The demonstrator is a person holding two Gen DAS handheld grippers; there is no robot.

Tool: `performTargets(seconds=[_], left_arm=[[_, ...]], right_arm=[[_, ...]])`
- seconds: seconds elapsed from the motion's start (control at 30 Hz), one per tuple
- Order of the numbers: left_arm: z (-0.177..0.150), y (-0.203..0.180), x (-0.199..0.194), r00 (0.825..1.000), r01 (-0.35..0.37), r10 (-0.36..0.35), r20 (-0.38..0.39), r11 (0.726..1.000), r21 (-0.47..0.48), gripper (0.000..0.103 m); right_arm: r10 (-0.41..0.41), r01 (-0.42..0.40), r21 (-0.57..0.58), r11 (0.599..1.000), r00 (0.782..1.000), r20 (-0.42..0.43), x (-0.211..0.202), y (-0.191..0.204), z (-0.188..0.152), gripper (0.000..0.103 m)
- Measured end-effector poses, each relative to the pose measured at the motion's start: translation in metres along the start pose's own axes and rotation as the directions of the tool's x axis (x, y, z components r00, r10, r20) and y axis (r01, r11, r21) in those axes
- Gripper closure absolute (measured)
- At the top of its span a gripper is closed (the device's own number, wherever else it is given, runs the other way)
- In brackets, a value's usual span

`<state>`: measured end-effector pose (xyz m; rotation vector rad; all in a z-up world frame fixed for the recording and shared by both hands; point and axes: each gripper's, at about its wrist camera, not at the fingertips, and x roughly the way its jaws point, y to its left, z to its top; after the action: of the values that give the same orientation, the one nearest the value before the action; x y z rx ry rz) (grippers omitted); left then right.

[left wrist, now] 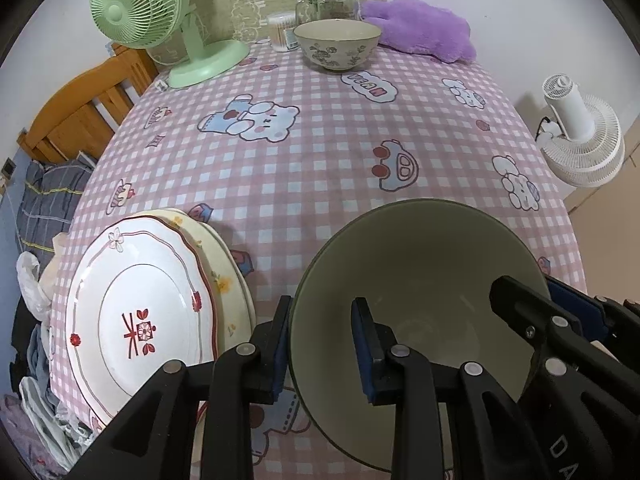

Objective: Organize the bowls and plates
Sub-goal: 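Lower the bowl onto the table and open the right tool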

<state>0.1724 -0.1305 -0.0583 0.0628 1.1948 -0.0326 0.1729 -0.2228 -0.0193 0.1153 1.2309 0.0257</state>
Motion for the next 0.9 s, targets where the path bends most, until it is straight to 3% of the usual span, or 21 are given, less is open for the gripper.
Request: performTargets(seconds=[0.23,0.3,0.37,0.5,0.7,0.9], left_arm=[[0.002,0.005,-0.022,0.998,0.04,-0.041,0.041,0.999,0.032,0.056],[0.003,0.008,-0.031,0.996,0.063,-0.065,0.056,0.997,0.04,0.041],[0.005,0.013,-0.039,0.995,0.079,-0.082,0.065,0.996,0.045,0.036],[0.014,0.024,-0.056,0.988,0.11,-0.116,0.099,0.992,0.061,0.026],[0.038,0.042,-0.074,0.977,0.145,-0.155,0.144,0.986,0.082,0.019],[0.063,0.048,-0.089,0.97,0.114,-0.136,0.2,0.987,0.117,0.019]], right_arm=[[-0.015,0.014,0.036,0.999,0.999,0.034,-0.013,0.002,-0.002,0.075],[-0.025,0.023,0.049,0.999,0.999,0.049,-0.021,0.003,0.0,0.075],[-0.033,0.029,0.063,0.998,0.998,0.058,-0.028,0.005,0.002,0.074],[-0.045,0.037,0.092,0.995,0.995,0.087,-0.043,0.015,0.006,0.039],[-0.066,0.047,0.112,0.993,0.983,0.172,-0.068,0.035,0.02,0.028],[-0.08,0.05,0.124,0.991,0.965,0.251,-0.085,0.047,0.042,0.021]])
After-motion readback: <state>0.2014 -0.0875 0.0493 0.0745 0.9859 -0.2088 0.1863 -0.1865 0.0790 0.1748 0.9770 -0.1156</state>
